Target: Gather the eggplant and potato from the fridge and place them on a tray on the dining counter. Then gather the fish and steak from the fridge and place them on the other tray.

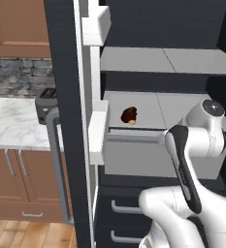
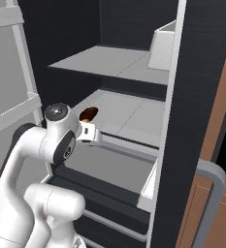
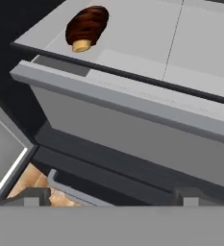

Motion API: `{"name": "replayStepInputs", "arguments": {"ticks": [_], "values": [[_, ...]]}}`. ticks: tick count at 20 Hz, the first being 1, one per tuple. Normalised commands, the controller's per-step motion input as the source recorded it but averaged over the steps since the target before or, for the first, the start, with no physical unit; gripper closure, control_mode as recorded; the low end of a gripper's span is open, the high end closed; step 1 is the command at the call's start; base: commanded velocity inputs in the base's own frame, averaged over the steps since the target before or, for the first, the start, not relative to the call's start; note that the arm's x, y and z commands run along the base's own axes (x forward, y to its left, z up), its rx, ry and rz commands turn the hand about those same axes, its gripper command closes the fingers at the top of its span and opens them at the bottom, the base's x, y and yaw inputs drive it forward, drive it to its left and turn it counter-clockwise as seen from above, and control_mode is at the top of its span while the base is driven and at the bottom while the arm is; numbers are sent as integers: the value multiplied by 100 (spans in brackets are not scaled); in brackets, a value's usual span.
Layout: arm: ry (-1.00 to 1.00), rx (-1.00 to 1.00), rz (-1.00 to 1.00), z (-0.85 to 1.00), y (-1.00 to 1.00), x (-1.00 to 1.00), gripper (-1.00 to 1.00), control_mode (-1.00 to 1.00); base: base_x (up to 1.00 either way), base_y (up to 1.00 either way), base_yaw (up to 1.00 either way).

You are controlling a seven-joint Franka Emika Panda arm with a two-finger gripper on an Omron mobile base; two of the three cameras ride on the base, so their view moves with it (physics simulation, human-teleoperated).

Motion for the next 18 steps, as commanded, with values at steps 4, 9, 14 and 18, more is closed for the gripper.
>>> {"name": "replayStepInputs", "arguments": {"ticks": [4,9,14,18], "values": [[-4,9,6,38,27,57,-100,-100,0,0,0],[1,0,4,12,28,83,-100,-100,0,0,0],[8,0,0,-4,0,60,-100,-100,0,0,0],[6,0,0,-16,10,36,-100,-100,0,0,0]]}}
